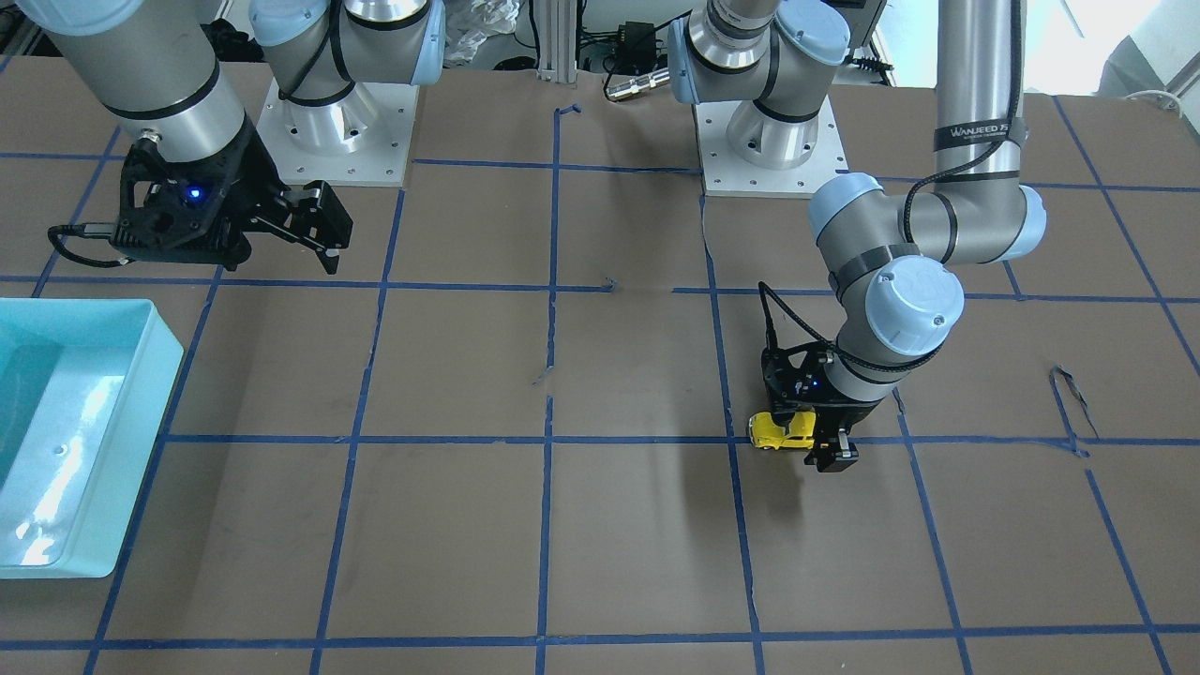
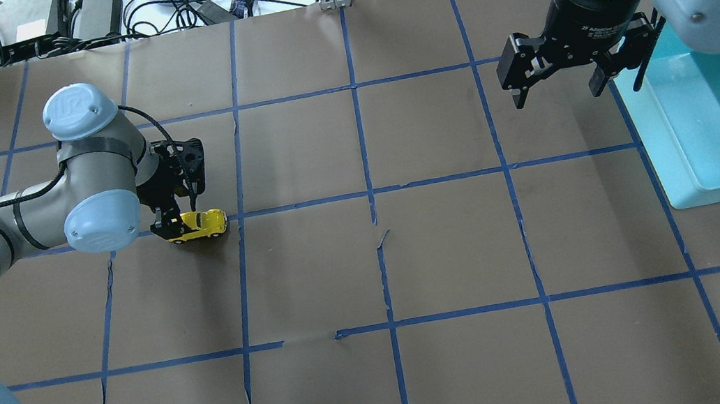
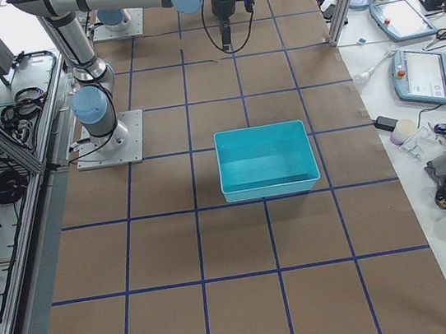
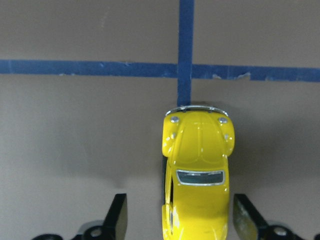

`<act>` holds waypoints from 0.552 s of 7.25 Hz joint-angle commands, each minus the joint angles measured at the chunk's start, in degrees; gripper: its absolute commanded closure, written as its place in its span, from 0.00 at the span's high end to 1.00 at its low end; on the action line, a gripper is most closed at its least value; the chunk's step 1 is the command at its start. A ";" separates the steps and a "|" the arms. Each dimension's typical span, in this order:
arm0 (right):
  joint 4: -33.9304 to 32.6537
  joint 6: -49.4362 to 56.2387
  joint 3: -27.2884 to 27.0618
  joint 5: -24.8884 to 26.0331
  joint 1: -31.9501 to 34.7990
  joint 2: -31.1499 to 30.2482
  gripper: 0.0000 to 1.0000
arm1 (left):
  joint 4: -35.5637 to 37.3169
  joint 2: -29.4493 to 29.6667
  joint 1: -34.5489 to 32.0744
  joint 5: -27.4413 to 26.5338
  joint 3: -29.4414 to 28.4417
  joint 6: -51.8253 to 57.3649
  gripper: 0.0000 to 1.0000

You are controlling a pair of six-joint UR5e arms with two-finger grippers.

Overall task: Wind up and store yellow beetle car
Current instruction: 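Close the left gripper on the yellow car, pressing it to the table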

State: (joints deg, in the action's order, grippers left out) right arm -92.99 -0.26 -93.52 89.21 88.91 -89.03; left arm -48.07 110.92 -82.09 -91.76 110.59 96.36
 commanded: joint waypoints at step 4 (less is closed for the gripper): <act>0.00 0.09 0.00 0.00 0.04 0.00 1.00 | -0.36 0.78 0.00 0.26 1.21 0.49 0.67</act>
State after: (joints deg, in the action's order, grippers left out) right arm -93.00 -0.18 -93.52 89.24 88.88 -89.03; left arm -48.51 111.59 -82.09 -91.63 111.54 96.44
